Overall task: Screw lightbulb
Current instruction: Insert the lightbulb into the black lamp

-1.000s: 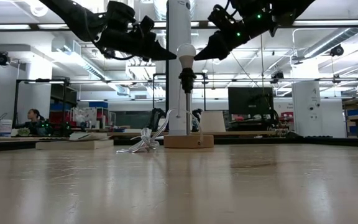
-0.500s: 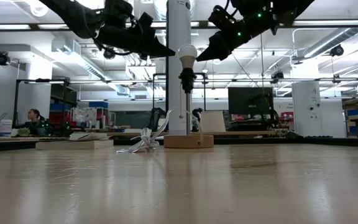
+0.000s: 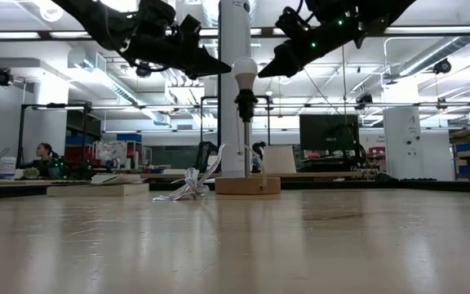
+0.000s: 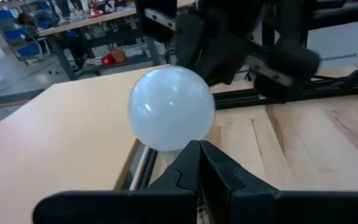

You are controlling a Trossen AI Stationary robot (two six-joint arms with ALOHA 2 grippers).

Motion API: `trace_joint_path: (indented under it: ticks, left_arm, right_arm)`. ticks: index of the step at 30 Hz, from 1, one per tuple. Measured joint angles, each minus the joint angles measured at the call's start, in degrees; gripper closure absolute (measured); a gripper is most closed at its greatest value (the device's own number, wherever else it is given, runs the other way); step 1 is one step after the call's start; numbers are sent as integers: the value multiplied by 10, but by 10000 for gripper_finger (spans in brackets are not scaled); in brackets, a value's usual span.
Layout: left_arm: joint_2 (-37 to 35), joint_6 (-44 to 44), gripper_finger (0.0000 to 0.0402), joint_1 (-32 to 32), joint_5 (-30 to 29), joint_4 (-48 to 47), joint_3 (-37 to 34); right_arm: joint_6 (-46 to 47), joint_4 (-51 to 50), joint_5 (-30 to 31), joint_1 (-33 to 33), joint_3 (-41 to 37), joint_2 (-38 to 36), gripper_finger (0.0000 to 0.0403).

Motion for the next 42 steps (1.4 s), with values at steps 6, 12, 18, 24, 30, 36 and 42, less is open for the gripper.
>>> trace_joint_path:
  ticks: [6, 12, 18, 24, 30, 36, 42]
  left_arm:
    - [10, -2, 401, 0, -3, 28, 0]
    - [11, -2, 401, 0, -20, 29, 0]
    - [11, -2, 401, 0, -48, 29, 0]
    - [12, -2, 401, 0, -49, 29, 0]
    - [-5, -26, 401, 0, -47, 8, 0]
    - [-24, -21, 401, -1, -28, -29, 0]
    - [-17, 0, 401, -3, 13, -16, 0]
  right_arm:
    - [9, 1, -20, 1, 0, 0, 403]
    - [20, -6, -31, 6, 0, 0, 403]
    - [24, -11, -37, 14, 0, 0, 403]
    - [26, -16, -36, 16, 0, 0, 403]
    - [21, -28, -16, 12, 0, -1, 403]
    - [21, -28, -3, 1, 0, -1, 403]
    - [20, -5, -13, -3, 0, 2, 403]
